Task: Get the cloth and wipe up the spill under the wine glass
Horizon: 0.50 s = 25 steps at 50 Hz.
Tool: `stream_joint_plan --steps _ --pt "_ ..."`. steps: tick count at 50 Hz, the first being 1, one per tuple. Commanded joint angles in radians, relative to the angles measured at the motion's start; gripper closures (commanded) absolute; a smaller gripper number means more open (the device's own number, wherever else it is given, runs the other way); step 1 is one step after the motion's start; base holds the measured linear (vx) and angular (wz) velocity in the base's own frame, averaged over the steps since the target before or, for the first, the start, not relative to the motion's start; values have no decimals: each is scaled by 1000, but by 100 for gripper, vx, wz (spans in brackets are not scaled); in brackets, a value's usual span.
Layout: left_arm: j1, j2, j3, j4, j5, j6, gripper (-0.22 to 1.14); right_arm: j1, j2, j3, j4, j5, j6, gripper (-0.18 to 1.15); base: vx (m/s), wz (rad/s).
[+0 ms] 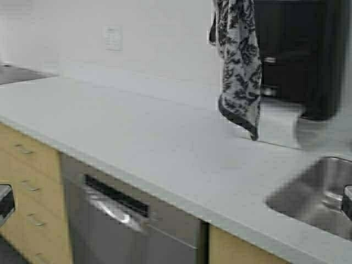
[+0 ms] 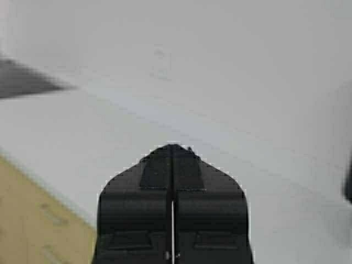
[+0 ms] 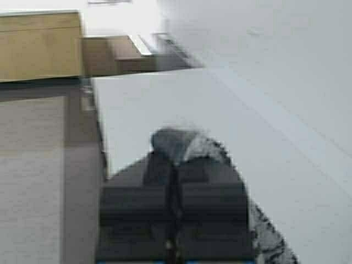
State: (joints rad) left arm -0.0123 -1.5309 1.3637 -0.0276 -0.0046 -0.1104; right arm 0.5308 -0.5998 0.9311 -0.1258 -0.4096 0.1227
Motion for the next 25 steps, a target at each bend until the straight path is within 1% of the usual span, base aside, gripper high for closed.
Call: stream_joint_plan --steps 1,25 --pt "2 18 -8 -2 -17 0 89 3 0 -15 2 -20 0 90 3 48" --pt "2 9 -2 -2 -31 2 89 2 44 -14 0 -23 0 90 3 47"
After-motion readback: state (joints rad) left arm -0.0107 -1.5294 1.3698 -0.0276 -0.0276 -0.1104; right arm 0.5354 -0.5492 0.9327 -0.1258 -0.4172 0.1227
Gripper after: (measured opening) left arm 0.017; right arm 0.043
